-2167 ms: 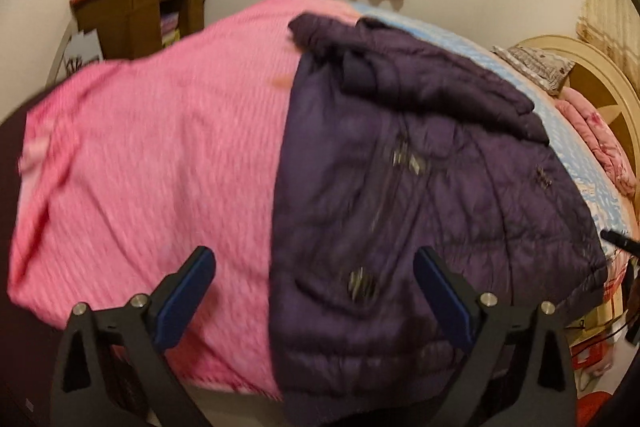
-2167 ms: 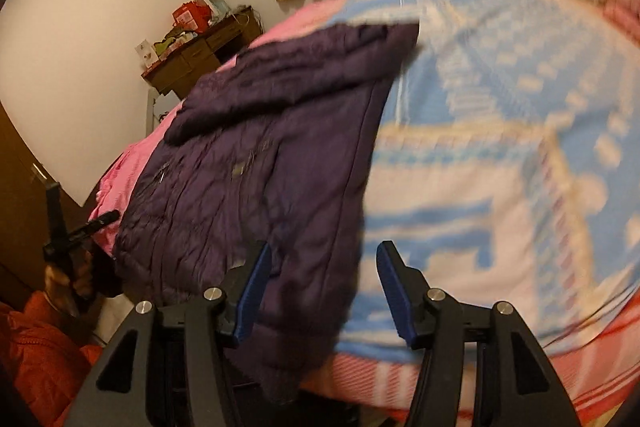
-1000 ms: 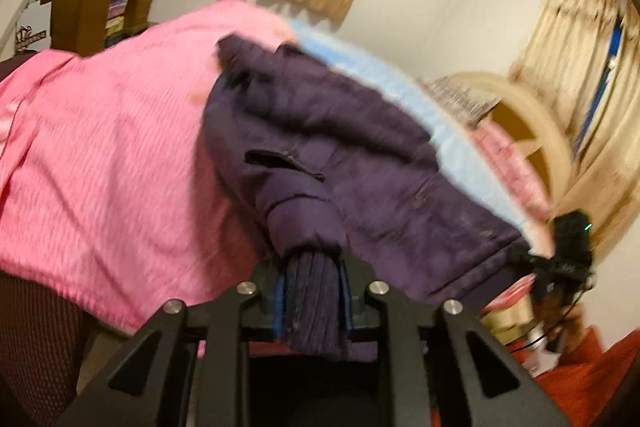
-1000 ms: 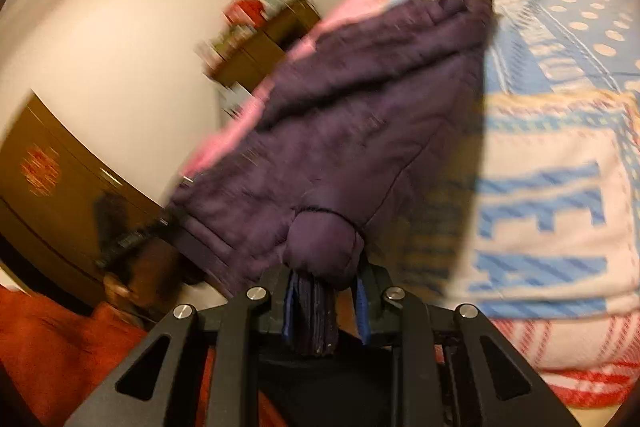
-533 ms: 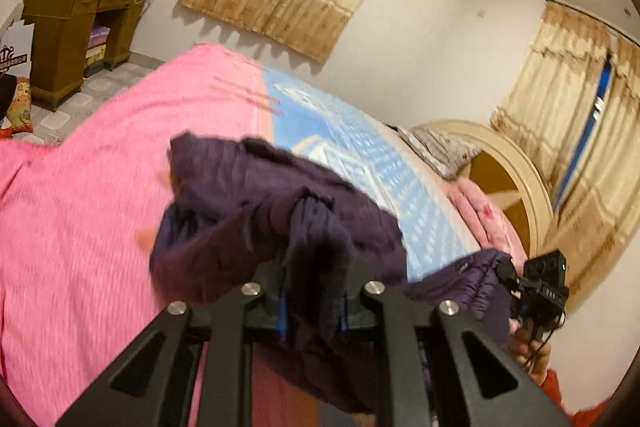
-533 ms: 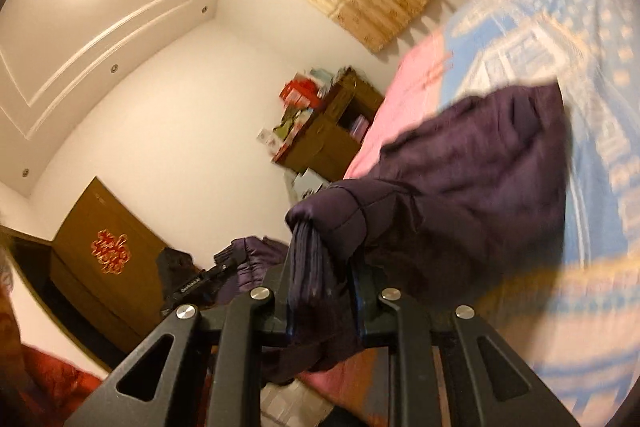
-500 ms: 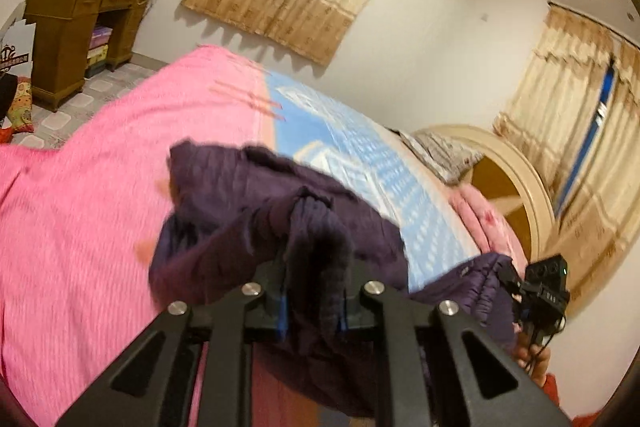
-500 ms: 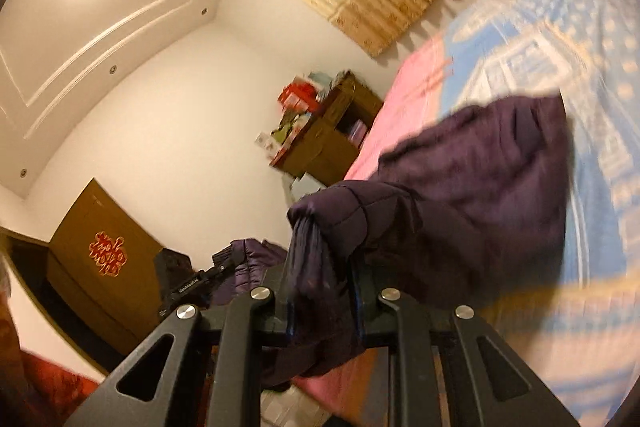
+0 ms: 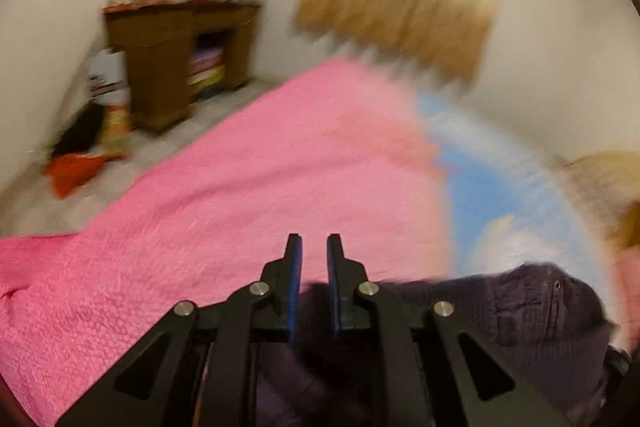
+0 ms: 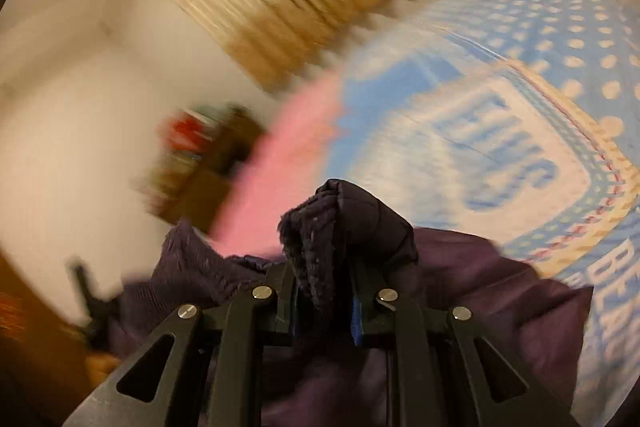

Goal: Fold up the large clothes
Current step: 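Grasp the folded jacket edge with both grippers and fold it over again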

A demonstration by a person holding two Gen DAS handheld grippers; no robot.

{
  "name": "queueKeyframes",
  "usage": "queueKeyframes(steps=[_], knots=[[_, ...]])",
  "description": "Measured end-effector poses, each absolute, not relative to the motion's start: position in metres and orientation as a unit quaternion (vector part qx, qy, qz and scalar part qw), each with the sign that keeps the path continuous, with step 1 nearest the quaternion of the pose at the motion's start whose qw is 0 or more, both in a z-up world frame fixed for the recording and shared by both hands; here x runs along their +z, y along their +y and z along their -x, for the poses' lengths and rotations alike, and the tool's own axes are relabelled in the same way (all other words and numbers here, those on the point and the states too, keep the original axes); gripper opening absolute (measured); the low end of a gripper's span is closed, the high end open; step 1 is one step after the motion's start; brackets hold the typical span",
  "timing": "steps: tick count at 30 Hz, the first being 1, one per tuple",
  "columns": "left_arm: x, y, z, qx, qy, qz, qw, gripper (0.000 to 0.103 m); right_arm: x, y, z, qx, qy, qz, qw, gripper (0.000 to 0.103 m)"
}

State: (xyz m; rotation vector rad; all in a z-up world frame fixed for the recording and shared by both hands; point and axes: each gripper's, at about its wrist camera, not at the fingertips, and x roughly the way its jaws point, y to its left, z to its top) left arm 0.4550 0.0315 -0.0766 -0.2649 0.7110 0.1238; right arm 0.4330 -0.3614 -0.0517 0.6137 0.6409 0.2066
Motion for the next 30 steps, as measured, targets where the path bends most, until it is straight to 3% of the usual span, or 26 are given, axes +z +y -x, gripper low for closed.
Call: queueKeyframes(steps=[3, 7, 10, 12, 13, 14, 15, 16, 17, 19, 21, 22, 23, 24, 30], knots=[[-0.142, 0.066, -0.48, 0.082, 0.453, 0.21, 0.863, 0.013, -0.072, -0.356, -0.434, 0.082, 0.296, -0.277, 0.91, 0.018], [-0.14, 0.092, -0.463, 0.08, 0.427, 0.264, 0.861, 0.017, -0.07, -0.356, -0.432, 0.078, 0.294, -0.269, 0.914, 0.019], [-0.118, 0.098, -0.446, 0.06, 0.422, 0.253, 0.869, 0.018, -0.067, -0.378, -0.418, 0.089, 0.284, -0.364, 0.883, 0.024], [-0.086, 0.094, -0.419, 0.051, 0.388, 0.203, 0.898, 0.037, -0.05, -0.386, -0.387, 0.09, 0.239, -0.389, 0.885, 0.033], [-0.074, 0.091, -0.409, 0.05, 0.379, 0.179, 0.906, 0.065, -0.036, -0.385, -0.368, 0.085, 0.215, -0.38, 0.896, 0.035], [-0.061, 0.09, -0.393, 0.052, 0.365, 0.152, 0.917, 0.085, -0.025, -0.382, -0.355, 0.074, 0.197, -0.362, 0.908, 0.039], [-0.049, 0.086, -0.379, 0.05, 0.345, 0.132, 0.928, 0.088, -0.007, -0.379, -0.335, 0.064, 0.163, -0.331, 0.927, 0.044], [-0.039, 0.082, -0.366, 0.044, 0.323, 0.114, 0.938, 0.089, 0.005, -0.378, -0.323, 0.06, 0.139, -0.317, 0.936, 0.047], [-0.032, 0.081, -0.361, 0.035, 0.311, 0.092, 0.945, 0.089, 0.017, -0.378, -0.309, 0.045, 0.115, -0.304, 0.945, 0.057], [-0.023, 0.073, -0.356, 0.022, 0.317, 0.068, 0.946, 0.089, 0.037, -0.371, -0.297, -0.002, 0.107, -0.254, 0.961, 0.06], [-0.026, 0.058, -0.347, -0.003, 0.329, 0.06, 0.943, 0.089, 0.044, -0.347, -0.31, 0.033, 0.158, -0.182, 0.97, 0.054], [-0.029, 0.048, -0.342, -0.019, 0.331, 0.057, 0.942, 0.089, 0.041, -0.333, -0.317, 0.056, 0.183, -0.156, 0.969, 0.049], [-0.034, 0.036, -0.339, -0.036, 0.334, 0.054, 0.94, 0.089, 0.037, -0.315, -0.324, 0.077, 0.21, -0.126, 0.966, 0.036], [-0.036, 0.022, -0.34, -0.052, 0.338, 0.049, 0.939, 0.089, 0.031, -0.293, -0.333, 0.094, 0.237, -0.087, 0.963, 0.033], [-0.062, -0.054, -0.38, -0.044, 0.348, -0.029, 0.936, 0.092, -0.029, -0.251, -0.412, 0.097, 0.346, 0.009, 0.933, 0.03]])
